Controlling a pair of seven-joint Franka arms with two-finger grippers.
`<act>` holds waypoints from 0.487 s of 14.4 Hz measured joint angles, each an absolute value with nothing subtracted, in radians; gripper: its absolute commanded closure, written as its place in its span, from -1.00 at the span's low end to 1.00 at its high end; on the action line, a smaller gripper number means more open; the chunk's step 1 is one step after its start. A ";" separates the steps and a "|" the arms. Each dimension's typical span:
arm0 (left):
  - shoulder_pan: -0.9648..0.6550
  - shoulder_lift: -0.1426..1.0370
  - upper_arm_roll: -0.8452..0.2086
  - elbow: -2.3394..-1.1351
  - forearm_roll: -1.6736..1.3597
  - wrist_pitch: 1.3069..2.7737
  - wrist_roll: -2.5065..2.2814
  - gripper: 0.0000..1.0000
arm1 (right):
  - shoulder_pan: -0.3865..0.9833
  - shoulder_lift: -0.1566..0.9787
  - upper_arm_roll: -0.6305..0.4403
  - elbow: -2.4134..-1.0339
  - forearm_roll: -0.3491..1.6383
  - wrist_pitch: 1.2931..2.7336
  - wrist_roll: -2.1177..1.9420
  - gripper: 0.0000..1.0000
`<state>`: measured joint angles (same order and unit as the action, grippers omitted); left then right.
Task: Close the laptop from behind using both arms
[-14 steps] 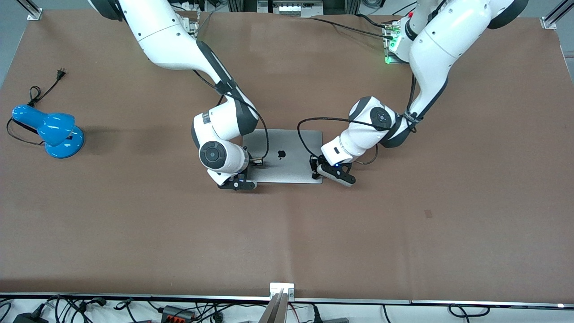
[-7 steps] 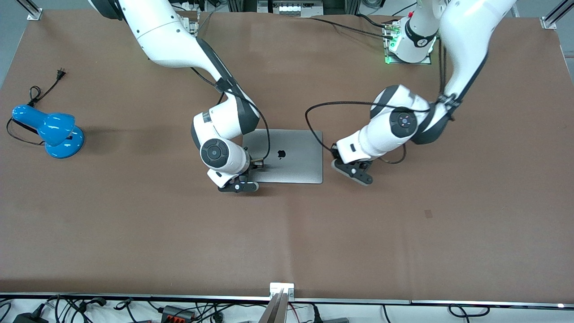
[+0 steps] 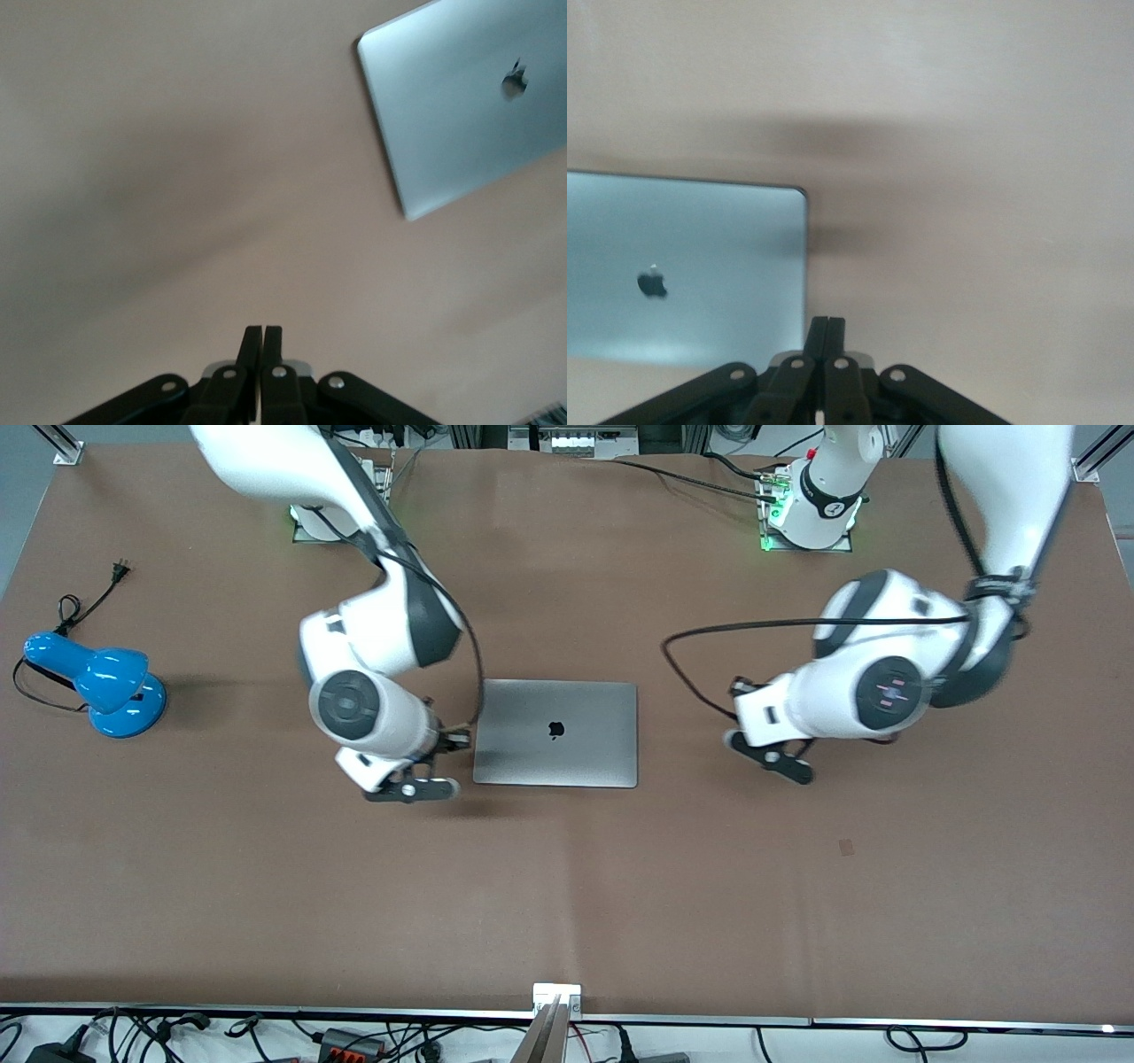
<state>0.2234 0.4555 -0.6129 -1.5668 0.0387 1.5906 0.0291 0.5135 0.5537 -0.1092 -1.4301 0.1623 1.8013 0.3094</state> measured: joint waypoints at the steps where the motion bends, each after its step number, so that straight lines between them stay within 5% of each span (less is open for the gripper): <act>1: 0.247 0.453 -0.613 -1.542 0.039 1.542 0.032 -1.00 | 0.486 0.525 -0.110 -1.430 0.160 1.761 0.280 -0.98; 7: 0.368 0.384 -0.610 -1.501 0.039 1.452 0.043 -1.00 | 0.392 0.389 -0.171 -1.430 0.148 1.669 0.229 -1.00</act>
<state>0.3678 0.3836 -0.6101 -1.5013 0.0391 1.4524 0.0430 0.3923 0.3888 -0.1714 -1.4297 0.1480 1.6693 0.2292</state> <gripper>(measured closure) 0.238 0.432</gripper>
